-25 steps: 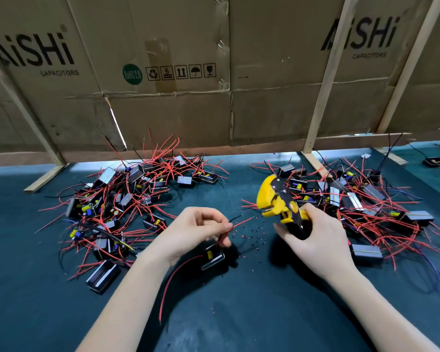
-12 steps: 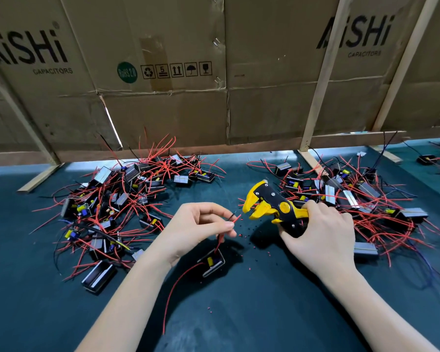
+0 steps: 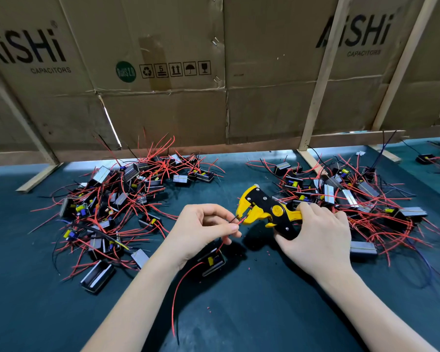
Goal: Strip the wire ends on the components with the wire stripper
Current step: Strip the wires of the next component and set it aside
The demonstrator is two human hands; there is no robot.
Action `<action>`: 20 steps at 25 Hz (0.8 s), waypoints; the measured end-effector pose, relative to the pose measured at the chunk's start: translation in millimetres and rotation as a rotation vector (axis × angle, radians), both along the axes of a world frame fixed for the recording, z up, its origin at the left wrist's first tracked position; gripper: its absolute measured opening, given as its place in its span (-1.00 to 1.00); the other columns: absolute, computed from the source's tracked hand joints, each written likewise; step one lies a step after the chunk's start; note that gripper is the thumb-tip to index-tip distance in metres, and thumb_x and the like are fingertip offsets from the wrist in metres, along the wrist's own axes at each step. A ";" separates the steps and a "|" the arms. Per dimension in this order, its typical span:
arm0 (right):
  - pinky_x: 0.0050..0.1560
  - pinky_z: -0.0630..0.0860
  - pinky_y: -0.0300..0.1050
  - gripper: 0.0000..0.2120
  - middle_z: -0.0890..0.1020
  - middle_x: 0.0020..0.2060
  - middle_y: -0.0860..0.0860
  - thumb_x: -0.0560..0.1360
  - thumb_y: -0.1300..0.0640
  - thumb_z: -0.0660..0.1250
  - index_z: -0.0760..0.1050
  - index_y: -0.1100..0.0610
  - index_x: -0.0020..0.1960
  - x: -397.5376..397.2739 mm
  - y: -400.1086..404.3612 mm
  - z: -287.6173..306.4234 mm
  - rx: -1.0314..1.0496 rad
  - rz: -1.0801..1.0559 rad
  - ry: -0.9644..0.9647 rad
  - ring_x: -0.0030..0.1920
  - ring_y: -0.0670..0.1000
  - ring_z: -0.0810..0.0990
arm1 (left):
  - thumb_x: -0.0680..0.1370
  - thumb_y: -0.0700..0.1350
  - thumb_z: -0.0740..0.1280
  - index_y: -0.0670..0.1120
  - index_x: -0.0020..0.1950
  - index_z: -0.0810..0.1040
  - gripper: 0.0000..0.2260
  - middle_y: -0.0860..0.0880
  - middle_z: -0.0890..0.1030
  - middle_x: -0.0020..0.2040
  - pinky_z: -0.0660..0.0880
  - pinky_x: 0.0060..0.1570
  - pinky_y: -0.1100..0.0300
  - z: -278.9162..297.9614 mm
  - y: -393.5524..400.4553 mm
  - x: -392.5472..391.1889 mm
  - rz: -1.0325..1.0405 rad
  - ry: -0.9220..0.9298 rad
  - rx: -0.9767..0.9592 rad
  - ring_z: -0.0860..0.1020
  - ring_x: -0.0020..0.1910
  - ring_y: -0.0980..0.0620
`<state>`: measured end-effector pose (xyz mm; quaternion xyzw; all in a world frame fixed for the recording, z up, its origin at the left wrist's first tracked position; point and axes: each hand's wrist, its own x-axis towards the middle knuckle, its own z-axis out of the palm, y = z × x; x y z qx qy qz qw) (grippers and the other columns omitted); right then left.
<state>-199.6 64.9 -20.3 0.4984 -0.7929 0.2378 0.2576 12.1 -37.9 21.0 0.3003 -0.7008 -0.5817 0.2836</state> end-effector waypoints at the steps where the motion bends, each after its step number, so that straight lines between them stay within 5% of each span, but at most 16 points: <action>1: -0.15 0.34 0.02 -0.49 0.56 -0.34 0.04 0.13 -0.19 0.55 0.48 0.17 -0.22 0.3 -0.1 0.0 0.000 0.006 0.001 -0.27 0.16 0.57 | 0.46 -0.30 0.47 -0.21 -0.11 0.66 -0.96 -0.18 0.71 -0.23 0.53 -0.24 0.29 -0.1 0.2 -0.4 0.007 -0.004 0.001 0.60 -0.37 0.03; 6: -0.20 0.29 -0.02 -0.55 0.58 -0.38 0.01 0.17 -0.26 0.37 0.46 0.13 -0.29 -0.1 -0.2 1.4 -0.033 0.030 -0.012 -0.32 0.14 0.58 | 0.47 -0.30 0.45 -0.21 -0.11 0.66 -0.97 -0.16 0.72 -0.23 0.53 -0.25 0.29 -0.4 -0.9 -1.1 0.027 -0.014 -0.003 0.58 -0.39 0.04; 20: -0.23 0.25 -0.06 -0.51 0.54 -0.45 0.01 0.13 -0.19 0.59 0.40 0.12 -0.36 -0.1 0.6 1.1 -0.030 0.027 0.026 -0.41 0.14 0.56 | 0.48 -0.29 0.45 -0.20 -0.10 0.67 -0.97 -0.18 0.71 -0.22 0.55 -0.22 0.27 -1.4 -0.2 -1.0 0.026 -0.002 0.018 0.61 -0.33 0.00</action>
